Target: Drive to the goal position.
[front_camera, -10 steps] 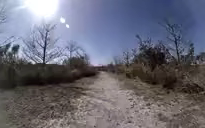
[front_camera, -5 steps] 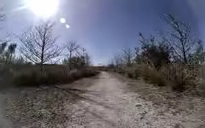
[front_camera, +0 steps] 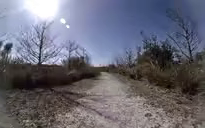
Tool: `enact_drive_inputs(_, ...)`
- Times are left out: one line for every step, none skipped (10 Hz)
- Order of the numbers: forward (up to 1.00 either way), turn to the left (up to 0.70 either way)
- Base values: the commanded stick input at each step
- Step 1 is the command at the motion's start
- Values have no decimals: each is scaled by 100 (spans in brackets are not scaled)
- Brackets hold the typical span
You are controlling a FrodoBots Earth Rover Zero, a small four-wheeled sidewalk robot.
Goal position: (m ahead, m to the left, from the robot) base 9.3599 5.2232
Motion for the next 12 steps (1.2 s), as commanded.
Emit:
enact_drive_inputs(66,0)
enact_drive_inputs(66,0)
enact_drive_inputs(66,1)
enact_drive_inputs(66,2)
enact_drive_inputs(66,2)
enact_drive_inputs(66,2)
enact_drive_inputs(66,2)
enact_drive_inputs(66,3)
enact_drive_inputs(66,3)
enact_drive_inputs(66,1)
enact_drive_inputs(66,0)
enact_drive_inputs(66,0)
